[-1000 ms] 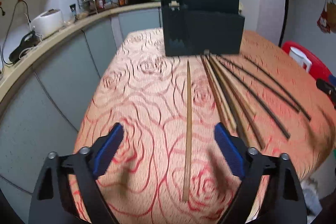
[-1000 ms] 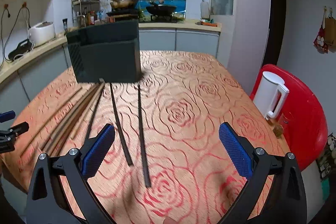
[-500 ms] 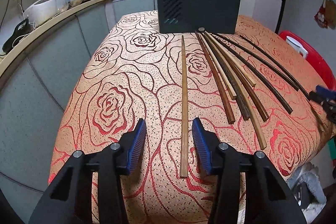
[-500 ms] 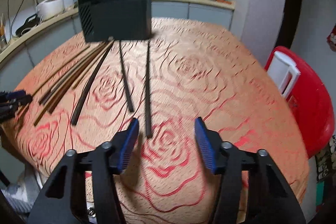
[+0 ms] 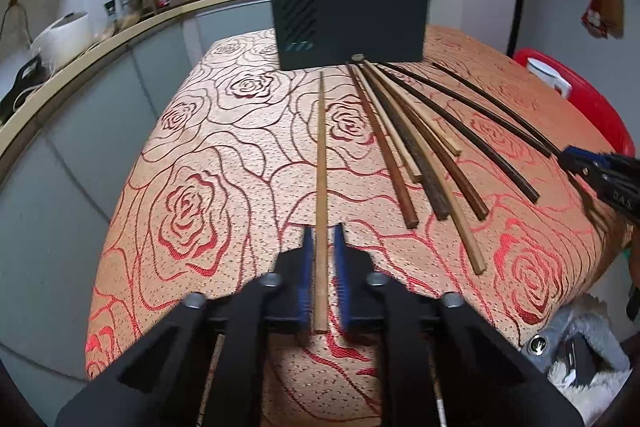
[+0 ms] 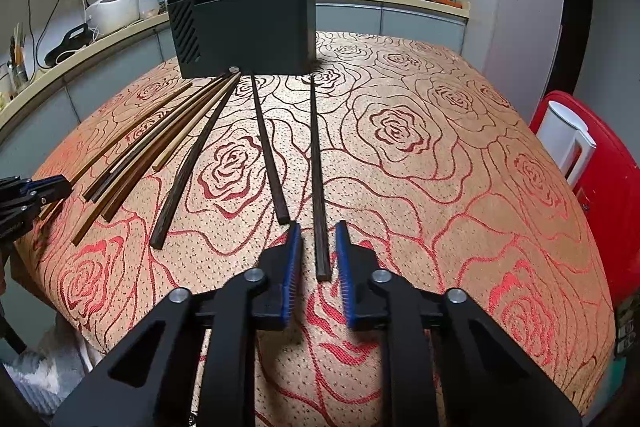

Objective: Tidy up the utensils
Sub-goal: 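Close the right gripper on a black chopstick while the left gripper grasps a wooden chopstick, then lift both held chopsticks upright and carry them toward the green holder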

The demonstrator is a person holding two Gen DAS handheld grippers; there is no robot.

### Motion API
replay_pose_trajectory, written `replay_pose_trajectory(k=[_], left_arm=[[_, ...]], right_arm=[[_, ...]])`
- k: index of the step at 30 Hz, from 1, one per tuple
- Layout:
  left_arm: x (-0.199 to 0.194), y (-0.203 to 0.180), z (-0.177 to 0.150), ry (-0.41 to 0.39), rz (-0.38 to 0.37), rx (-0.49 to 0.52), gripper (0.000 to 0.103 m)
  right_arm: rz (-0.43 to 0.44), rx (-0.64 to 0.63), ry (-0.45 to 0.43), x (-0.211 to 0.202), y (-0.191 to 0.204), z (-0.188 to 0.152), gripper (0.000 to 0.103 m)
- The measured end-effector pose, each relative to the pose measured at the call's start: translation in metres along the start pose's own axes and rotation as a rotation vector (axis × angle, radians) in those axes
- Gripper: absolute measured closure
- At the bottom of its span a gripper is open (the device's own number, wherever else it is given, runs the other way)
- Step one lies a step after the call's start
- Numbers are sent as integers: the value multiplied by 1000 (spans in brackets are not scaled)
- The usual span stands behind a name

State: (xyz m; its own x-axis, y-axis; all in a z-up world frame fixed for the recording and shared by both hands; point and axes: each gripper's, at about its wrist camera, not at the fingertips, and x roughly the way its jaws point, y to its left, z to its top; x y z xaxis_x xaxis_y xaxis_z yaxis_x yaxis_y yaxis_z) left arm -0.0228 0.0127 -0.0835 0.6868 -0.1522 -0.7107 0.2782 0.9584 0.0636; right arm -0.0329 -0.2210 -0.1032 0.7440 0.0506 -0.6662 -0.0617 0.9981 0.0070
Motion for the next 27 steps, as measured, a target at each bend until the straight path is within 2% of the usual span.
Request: replay_pose_trajectory(k=[2, 9, 19, 27], left_arm=[[0, -1, 1, 4, -6, -6, 96], [-4, 4, 5, 3, -15, -21, 97], [-57, 17, 43, -172, -13, -29, 97], [-96, 25, 92, -351, 11, -8, 97]], right_arm=[[-8, -18, -2, -1, 4, -1, 95], [29, 19, 15, -5, -1, 0, 95], [66, 28, -151, -60, -5, 34, 95], [165, 27, -263, -92, -3, 83, 95]])
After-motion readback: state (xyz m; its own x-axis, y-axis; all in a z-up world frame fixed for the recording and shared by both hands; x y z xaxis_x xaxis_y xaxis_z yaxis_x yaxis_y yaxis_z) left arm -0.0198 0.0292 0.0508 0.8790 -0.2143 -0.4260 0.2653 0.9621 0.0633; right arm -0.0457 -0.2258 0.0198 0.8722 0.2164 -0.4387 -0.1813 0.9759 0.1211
